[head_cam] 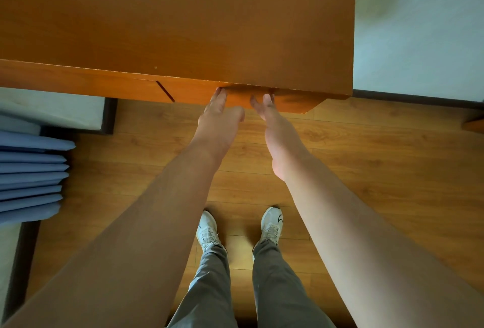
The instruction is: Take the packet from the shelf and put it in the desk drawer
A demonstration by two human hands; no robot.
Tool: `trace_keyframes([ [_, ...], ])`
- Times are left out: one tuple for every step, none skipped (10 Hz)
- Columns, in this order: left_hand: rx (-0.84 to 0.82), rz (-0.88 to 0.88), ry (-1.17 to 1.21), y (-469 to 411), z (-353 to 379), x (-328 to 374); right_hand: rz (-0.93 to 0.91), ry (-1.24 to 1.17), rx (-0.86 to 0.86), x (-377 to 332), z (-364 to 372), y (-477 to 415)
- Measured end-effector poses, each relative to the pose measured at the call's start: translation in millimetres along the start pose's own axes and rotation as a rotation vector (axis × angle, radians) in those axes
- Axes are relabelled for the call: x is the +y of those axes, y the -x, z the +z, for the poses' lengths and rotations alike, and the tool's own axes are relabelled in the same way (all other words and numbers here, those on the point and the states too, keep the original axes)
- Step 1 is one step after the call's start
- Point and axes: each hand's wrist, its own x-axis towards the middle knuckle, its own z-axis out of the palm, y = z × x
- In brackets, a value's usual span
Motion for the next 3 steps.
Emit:
trace_keyframes([
  [0.0, 0.016, -0.029, 2, -1, -1, 0.029, -0.016, -0.018, -1, 0, 5],
  [-0.005, 0.007, -0.011, 15, -3, 5, 0.015, -0.108, -0.01, -9, -4, 20],
  [0.057, -0.016, 0.04, 29, -9, 18, -0.063, -0.194, 0.043, -20, -6, 37],
])
